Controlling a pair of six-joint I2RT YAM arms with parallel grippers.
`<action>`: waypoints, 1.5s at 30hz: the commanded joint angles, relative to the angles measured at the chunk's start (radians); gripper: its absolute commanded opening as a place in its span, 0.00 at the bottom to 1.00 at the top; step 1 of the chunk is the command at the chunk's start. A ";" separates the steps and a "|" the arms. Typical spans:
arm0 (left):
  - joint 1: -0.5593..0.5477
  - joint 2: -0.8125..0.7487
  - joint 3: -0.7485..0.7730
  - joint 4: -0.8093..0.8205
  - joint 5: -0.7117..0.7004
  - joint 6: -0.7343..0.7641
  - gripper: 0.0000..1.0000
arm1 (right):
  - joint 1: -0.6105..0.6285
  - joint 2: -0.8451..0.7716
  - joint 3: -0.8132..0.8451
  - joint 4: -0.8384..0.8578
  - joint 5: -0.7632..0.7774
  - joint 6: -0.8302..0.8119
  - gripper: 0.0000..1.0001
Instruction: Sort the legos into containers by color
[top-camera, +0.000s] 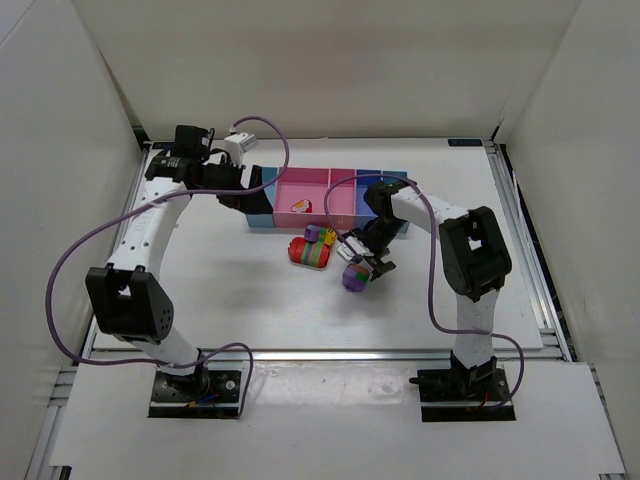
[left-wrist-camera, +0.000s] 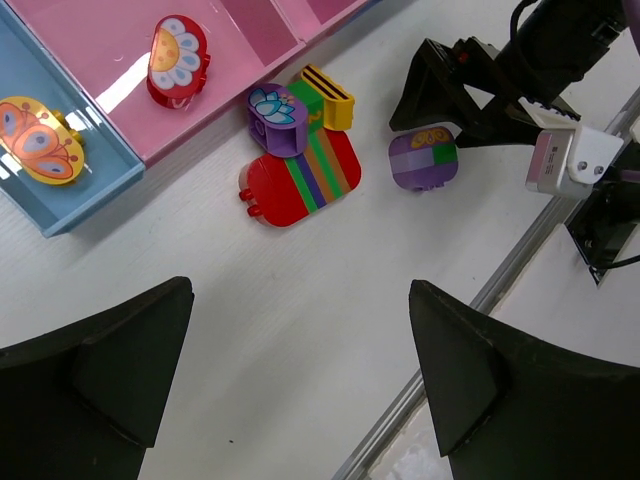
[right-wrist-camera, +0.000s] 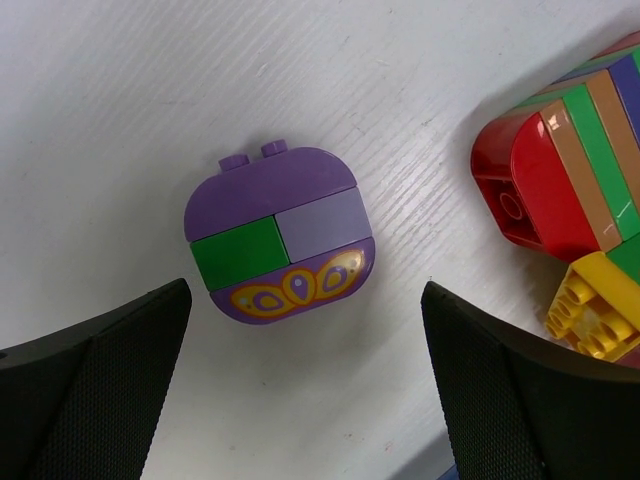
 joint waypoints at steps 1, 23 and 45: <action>-0.003 -0.001 0.040 -0.003 0.031 -0.011 0.99 | 0.007 0.002 -0.012 -0.018 -0.013 -0.499 0.99; -0.003 0.024 0.044 -0.001 0.037 -0.026 0.99 | 0.044 0.014 -0.029 -0.001 -0.036 -0.533 0.99; -0.003 0.029 0.044 0.000 0.034 -0.029 0.99 | 0.049 0.043 -0.043 0.002 0.010 -0.568 0.93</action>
